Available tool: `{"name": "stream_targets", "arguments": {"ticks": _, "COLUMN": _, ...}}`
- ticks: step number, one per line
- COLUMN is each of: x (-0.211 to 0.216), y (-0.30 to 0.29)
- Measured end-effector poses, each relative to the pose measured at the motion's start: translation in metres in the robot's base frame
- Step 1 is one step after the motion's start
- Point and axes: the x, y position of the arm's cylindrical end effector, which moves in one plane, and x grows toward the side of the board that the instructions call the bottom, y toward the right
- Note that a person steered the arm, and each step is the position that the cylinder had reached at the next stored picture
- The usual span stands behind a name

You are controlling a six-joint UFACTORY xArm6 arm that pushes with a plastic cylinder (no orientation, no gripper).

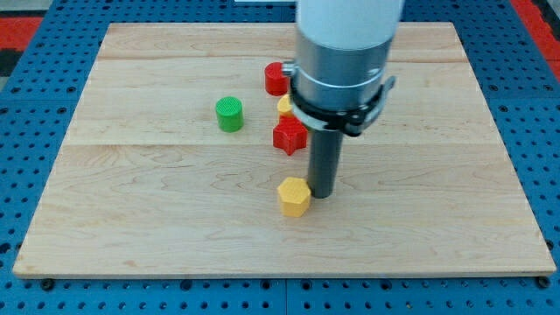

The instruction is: Move the red star along with yellow heart up a bit

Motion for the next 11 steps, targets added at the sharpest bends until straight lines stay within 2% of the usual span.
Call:
{"name": "stream_targets", "arguments": {"ticks": 2, "x": -0.015, "y": -0.03}}
{"name": "stream_targets", "arguments": {"ticks": 4, "x": -0.034, "y": -0.033}}
{"name": "stream_targets", "arguments": {"ticks": 11, "x": -0.051, "y": -0.041}}
